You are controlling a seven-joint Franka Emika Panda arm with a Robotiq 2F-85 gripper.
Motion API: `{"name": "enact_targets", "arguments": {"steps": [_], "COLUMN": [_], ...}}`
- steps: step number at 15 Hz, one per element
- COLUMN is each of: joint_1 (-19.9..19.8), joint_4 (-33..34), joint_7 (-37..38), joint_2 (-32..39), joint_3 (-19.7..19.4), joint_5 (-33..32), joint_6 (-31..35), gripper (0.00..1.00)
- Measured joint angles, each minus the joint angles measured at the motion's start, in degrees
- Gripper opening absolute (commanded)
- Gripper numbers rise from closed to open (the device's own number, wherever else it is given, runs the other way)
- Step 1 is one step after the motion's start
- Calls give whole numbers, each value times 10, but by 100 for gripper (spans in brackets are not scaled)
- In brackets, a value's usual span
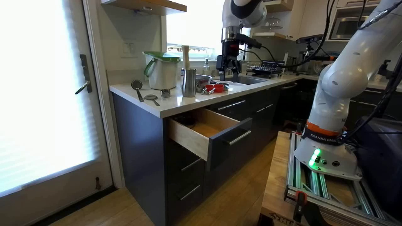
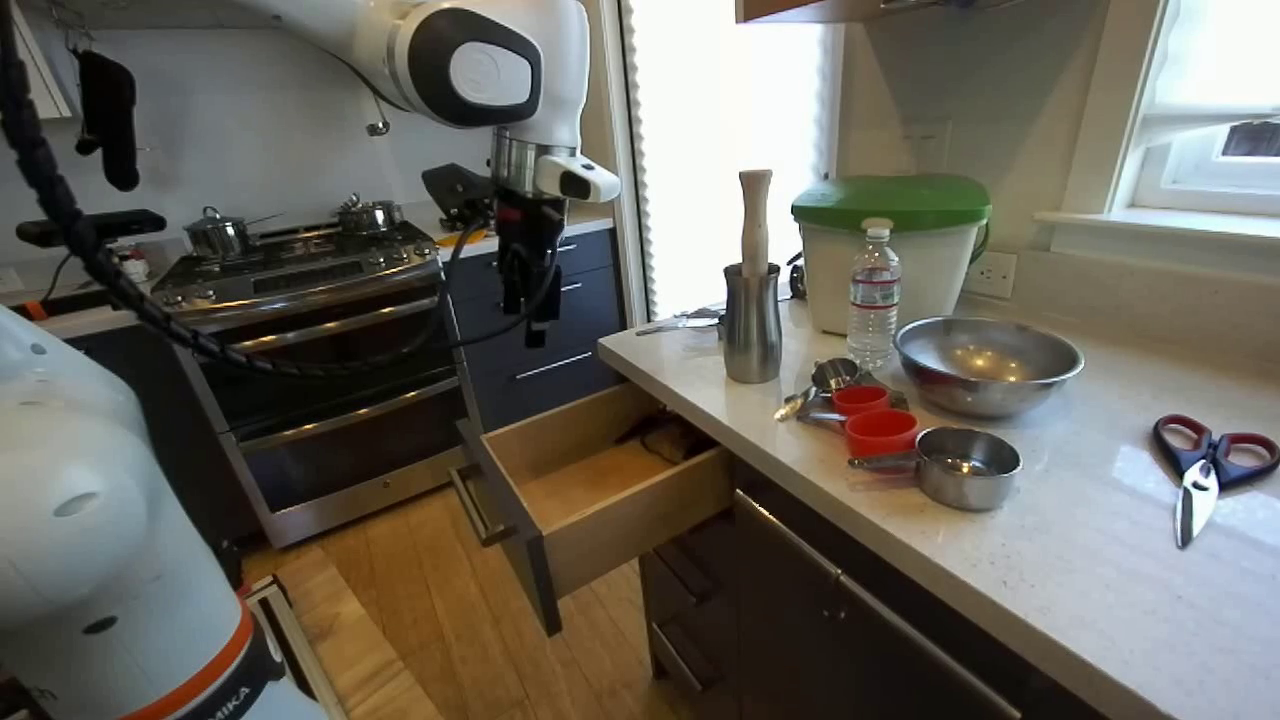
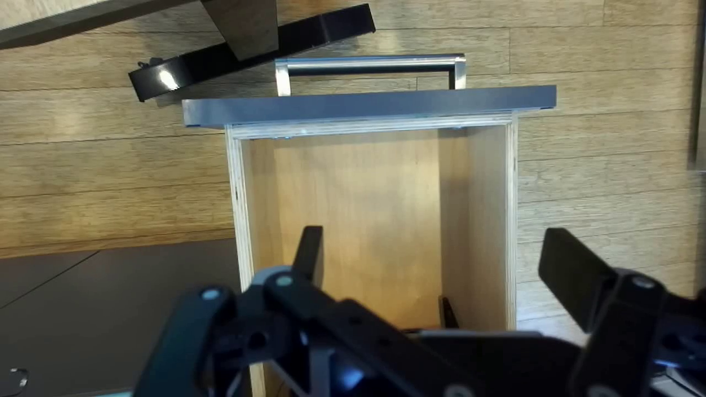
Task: Unstack the measuring cups
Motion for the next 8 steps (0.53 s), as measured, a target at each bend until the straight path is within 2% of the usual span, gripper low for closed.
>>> {"name": "enact_targets", "arguments": {"steps": [4, 8], "joint_1": [3, 17], "joint_4": [32, 105], "joint_7": [17, 104], "joint_2": [9, 46], "joint_3": [17, 54], "joint_5": [3, 16], "joint_6": [1, 1], "gripper": [100, 100]}}
